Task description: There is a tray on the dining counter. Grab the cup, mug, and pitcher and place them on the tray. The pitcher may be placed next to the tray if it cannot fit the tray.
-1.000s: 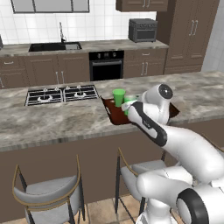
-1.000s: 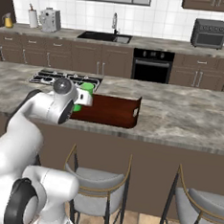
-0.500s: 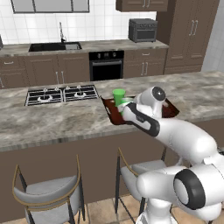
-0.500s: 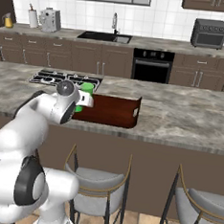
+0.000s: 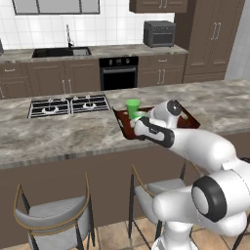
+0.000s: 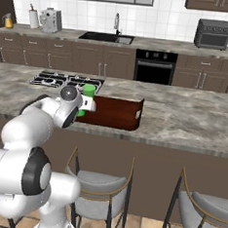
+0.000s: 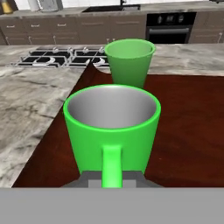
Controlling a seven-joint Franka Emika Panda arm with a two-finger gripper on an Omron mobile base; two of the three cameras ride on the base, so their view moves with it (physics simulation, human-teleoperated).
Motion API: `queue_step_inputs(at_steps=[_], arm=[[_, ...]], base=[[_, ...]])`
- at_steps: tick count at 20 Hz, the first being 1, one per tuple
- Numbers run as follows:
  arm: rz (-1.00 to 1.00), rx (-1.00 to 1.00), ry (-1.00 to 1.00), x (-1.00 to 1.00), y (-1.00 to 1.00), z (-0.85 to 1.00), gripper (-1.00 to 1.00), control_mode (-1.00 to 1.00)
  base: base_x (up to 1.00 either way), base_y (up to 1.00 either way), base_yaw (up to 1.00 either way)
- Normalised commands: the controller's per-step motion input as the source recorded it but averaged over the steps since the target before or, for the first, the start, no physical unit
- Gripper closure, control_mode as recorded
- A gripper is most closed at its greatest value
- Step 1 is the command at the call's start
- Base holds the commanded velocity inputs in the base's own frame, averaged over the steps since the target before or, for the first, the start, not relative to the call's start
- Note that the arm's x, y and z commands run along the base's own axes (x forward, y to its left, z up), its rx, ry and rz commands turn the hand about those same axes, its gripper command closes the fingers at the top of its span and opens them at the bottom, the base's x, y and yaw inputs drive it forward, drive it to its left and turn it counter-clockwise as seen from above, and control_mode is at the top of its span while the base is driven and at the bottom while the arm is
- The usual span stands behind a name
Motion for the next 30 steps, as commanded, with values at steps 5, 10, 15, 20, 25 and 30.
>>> queue_step_inputs(at_steps=[5, 10, 15, 20, 25, 30], arm=[[0.01, 0.00, 0.00, 0.09, 0.00, -0.14, 1.00, -1.00], [0.00, 0.00, 0.00, 0.21, 0.00, -0.11, 1.00, -1.00], [0.00, 0.00, 0.00, 0.31, 0.00, -0.04, 1.00, -1.00], [0.00, 0.00, 0.00, 0.21, 0.00, -0.05, 1.00, -1.00], [0.00, 0.00, 0.01, 0.03, 0.01, -0.16, 1.00, -1.00], [0.00, 0.00, 0.02, 0.00, 0.01, -0.10, 1.00, -1.00]], base=[[0.00, 0.00, 0.00], [0.00, 0.00, 0.00], [0.00, 0.00, 0.00], [0.00, 0.00, 0.00], [0.00, 0.00, 0.00], [0.00, 0.00, 0.00]])
